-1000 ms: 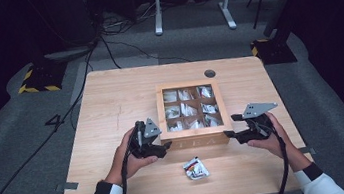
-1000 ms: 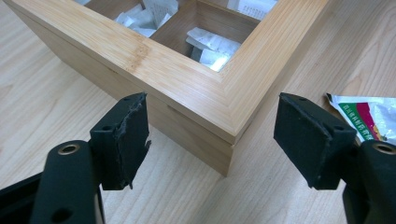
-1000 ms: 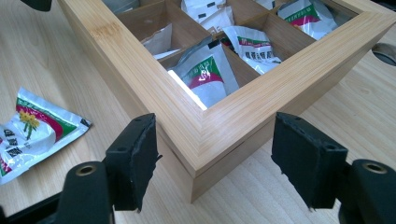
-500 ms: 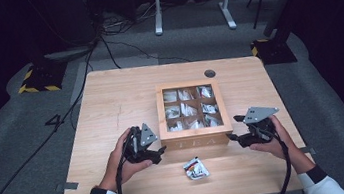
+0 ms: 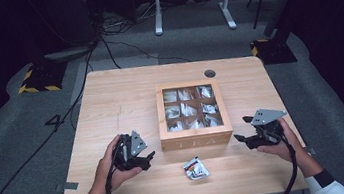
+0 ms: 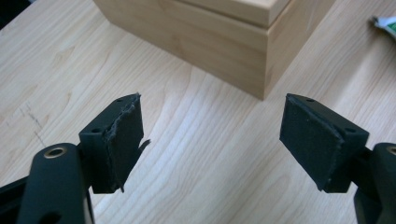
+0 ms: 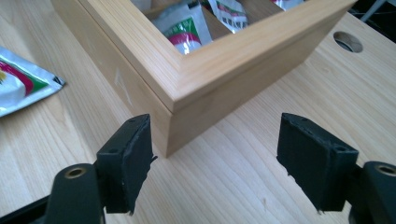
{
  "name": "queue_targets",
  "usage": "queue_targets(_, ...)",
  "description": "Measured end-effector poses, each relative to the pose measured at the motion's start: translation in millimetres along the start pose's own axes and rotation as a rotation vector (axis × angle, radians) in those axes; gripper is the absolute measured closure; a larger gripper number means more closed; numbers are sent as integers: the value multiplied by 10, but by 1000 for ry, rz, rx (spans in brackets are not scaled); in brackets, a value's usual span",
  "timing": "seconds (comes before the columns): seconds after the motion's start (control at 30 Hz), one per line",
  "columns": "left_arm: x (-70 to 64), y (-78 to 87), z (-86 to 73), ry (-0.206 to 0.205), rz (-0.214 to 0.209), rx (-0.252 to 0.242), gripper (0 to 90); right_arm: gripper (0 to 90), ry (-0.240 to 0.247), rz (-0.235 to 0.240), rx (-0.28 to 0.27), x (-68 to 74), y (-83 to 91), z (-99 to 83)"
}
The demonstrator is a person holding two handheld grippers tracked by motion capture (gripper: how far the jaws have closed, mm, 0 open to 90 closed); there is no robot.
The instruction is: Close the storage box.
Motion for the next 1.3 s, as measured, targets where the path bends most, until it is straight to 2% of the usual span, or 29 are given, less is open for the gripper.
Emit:
queue_targets(0.4, 28, 11, -293, 11, 28, 50, 202, 262, -31, -25, 27, -63, -1, -265)
queue_targets(0.5, 41, 12, -415, 24, 21, 64, 201, 262, -52, -20, 31, -89, -4, -374)
queue_targets(0.73, 47, 39, -575, 26, 18, 79, 197, 263, -80, -21, 27, -118, 11, -535)
queue_targets(0.97, 63, 52, -778, 50, 11, 98, 191, 262, -130, -20, 43, -131, 15, -787)
queue_targets(1.13, 55, 56, -853, 63, 4, 102, 191, 261, -155, -24, 56, -126, 30, -935)
queue_targets(1.2, 51, 55, -901, 68, -3, 107, 191, 260, -182, -26, 54, -133, 42, -1034)
queue_targets(1.27, 52, 52, -924, 75, -7, 110, 190, 260, -190, -27, 55, -136, 45, -1057)
queue_targets(1.3, 55, 45, -953, 88, -14, 109, 190, 257, -210, -28, 55, -144, 51, -1119)
Point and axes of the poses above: each handheld gripper's, and its own axes: y roughly backward along the jaws, z roughly out of its top, x roughly to its left, the point moved 5 cm from there along -y, roughly forward along the jaws, and after that the axes turned 15 degrees about x, right-handed, at the moved point
